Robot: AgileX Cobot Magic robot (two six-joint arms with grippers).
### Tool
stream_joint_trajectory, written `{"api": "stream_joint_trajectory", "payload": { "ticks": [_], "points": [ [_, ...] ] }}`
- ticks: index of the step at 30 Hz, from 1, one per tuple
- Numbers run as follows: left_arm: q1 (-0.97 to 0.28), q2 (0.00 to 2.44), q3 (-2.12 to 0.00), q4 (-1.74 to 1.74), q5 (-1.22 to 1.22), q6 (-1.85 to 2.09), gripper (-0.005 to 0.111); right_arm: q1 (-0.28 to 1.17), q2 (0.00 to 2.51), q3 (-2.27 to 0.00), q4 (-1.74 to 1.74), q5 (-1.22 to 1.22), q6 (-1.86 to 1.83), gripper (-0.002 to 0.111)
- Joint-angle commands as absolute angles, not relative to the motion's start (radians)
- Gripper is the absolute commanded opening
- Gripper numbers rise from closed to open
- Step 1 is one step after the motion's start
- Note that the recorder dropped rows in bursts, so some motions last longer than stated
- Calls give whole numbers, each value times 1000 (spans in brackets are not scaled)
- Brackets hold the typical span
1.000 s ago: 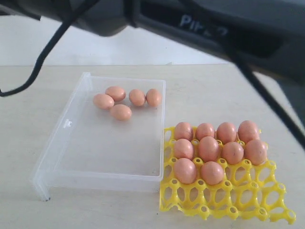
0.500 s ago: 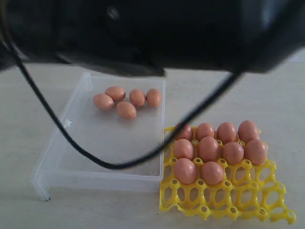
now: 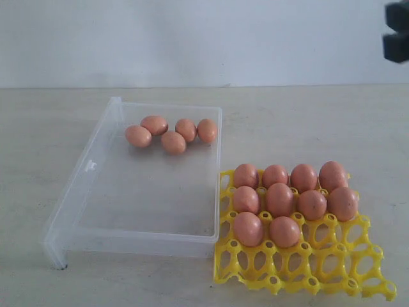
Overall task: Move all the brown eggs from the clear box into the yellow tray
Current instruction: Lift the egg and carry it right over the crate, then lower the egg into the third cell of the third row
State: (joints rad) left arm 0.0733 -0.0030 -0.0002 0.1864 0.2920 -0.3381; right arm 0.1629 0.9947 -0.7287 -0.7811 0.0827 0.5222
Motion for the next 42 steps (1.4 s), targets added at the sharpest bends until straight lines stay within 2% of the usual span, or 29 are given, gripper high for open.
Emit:
{"api": "stream_joint_trajectory", "payload": {
  "ticks": [1, 4, 7, 10, 13, 22, 28, 31, 36, 42],
  "points": [
    [70, 0, 0, 180, 293, -346, -4, -91, 1083, -700, -701, -96, 627, 0],
    [70, 0, 0, 180, 293, -346, -4, -189, 1146, -700, -744, -341, 982, 0],
    [70, 0, 0, 180, 293, -346, -4, -250, 1225, -709, -1015, -712, 1280, 0],
    [70, 0, 0, 180, 293, -346, -4, -287, 1337, -756, -1266, -1044, 1445, 0],
    [70, 0, 0, 180, 293, -346, -4, -299, 1430, -803, -1419, -1217, 1521, 0],
    [70, 0, 0, 180, 293, -346, -4, -277, 1405, -704, -1598, -1211, 1493, 0],
    [70, 0, 0, 180, 293, -346, -4, -115, 1401, -524, -1733, -909, 1426, 0],
    [70, 0, 0, 180, 293, -346, -4, -25, 1381, -512, -1695, -795, 1396, 0],
    [70, 0, 0, 180, 293, -346, -4, 21, 1371, -500, -1744, -626, 1470, 0],
    [70, 0, 0, 180, 293, -346, -4, 21, 1371, -500, -1744, -663, 1510, 0]
  ]
}}
